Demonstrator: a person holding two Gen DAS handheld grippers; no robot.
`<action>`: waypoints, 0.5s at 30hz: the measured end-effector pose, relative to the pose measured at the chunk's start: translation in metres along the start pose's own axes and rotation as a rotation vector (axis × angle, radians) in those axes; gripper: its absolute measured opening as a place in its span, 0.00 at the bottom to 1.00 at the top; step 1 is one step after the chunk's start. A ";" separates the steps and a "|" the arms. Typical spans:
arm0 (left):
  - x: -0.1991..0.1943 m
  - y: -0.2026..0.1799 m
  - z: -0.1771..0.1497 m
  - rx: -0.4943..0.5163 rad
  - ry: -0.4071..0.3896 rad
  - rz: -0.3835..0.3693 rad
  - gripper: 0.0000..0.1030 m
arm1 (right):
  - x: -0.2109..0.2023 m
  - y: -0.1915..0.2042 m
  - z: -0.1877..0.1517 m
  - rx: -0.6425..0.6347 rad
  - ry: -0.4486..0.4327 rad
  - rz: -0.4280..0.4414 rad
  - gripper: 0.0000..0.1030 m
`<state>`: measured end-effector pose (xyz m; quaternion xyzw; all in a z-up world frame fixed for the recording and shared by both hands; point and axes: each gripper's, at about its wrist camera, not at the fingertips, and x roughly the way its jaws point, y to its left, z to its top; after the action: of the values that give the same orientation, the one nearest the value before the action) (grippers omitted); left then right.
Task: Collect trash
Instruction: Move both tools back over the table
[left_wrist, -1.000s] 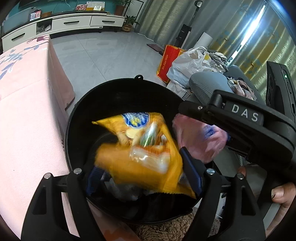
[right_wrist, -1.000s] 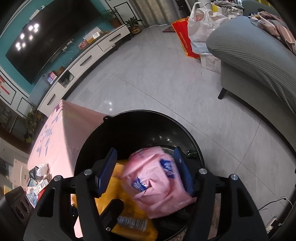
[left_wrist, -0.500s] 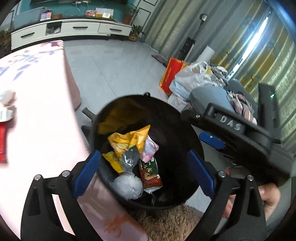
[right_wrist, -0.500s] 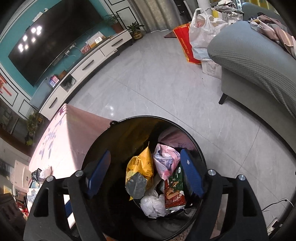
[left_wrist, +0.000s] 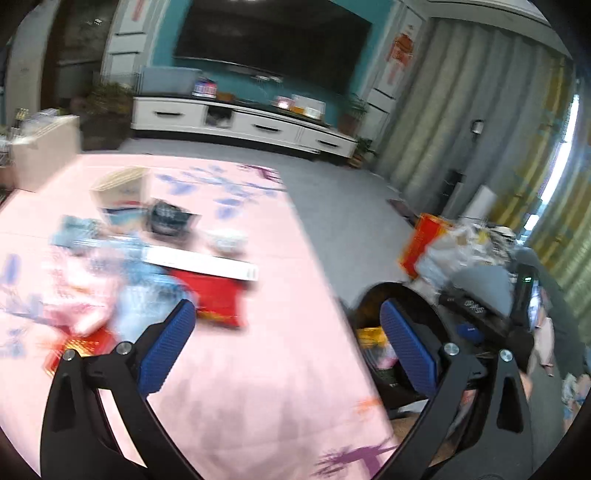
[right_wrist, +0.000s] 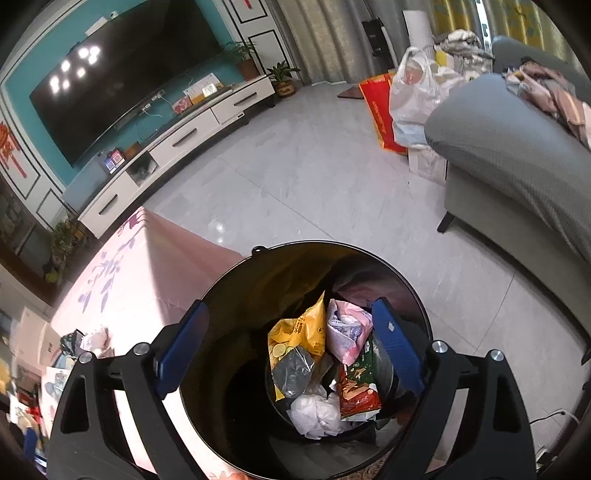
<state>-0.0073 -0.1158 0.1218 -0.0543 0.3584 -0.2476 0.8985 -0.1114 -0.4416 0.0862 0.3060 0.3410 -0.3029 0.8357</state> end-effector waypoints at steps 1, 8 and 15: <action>-0.005 0.011 0.001 -0.005 -0.002 0.031 0.97 | -0.001 0.006 -0.002 -0.019 -0.007 -0.002 0.88; -0.026 0.103 -0.010 -0.134 0.002 0.167 0.97 | -0.004 0.051 -0.017 -0.147 -0.014 0.044 0.90; -0.021 0.185 -0.028 -0.308 0.012 0.221 0.97 | -0.030 0.128 -0.061 -0.398 -0.147 0.129 0.94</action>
<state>0.0357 0.0584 0.0630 -0.1500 0.4013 -0.0897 0.8991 -0.0608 -0.3081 0.1126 0.1332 0.3119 -0.1970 0.9199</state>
